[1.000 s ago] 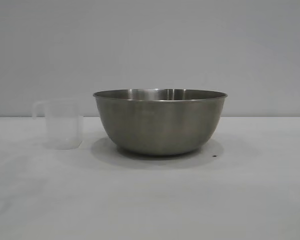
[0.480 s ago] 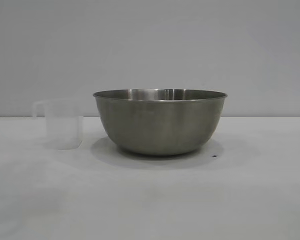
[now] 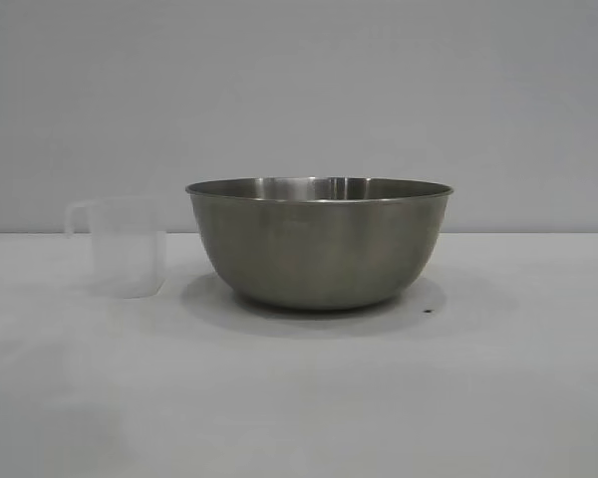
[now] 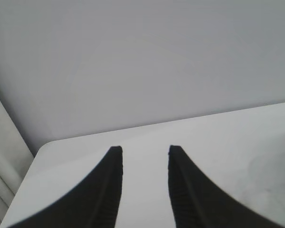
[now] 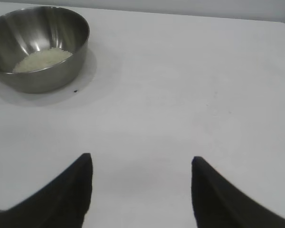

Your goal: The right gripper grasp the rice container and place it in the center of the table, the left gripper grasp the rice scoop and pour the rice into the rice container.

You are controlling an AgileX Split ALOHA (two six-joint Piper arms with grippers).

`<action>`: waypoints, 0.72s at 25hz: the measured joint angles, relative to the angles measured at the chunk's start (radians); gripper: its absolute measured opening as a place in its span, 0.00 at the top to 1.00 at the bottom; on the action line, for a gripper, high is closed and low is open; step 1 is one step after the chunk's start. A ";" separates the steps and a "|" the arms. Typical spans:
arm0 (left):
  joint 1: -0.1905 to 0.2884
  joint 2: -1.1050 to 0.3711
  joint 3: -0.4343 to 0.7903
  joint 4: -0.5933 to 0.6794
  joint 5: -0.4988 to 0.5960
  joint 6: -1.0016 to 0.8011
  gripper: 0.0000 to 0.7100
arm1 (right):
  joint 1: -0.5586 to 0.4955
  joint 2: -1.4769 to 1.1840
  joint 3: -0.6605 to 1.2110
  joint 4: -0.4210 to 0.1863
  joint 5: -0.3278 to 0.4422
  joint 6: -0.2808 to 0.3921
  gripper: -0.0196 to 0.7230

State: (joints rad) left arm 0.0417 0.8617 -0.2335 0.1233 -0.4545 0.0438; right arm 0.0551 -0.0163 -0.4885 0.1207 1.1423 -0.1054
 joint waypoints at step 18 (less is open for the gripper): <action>0.000 -0.369 -0.012 0.057 0.476 -0.121 0.65 | 0.000 0.000 0.000 0.000 0.000 0.000 0.38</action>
State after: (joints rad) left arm 0.0417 0.4929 -0.2453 0.1804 0.0213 -0.0767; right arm 0.0551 -0.0163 -0.4885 0.1207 1.1423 -0.1054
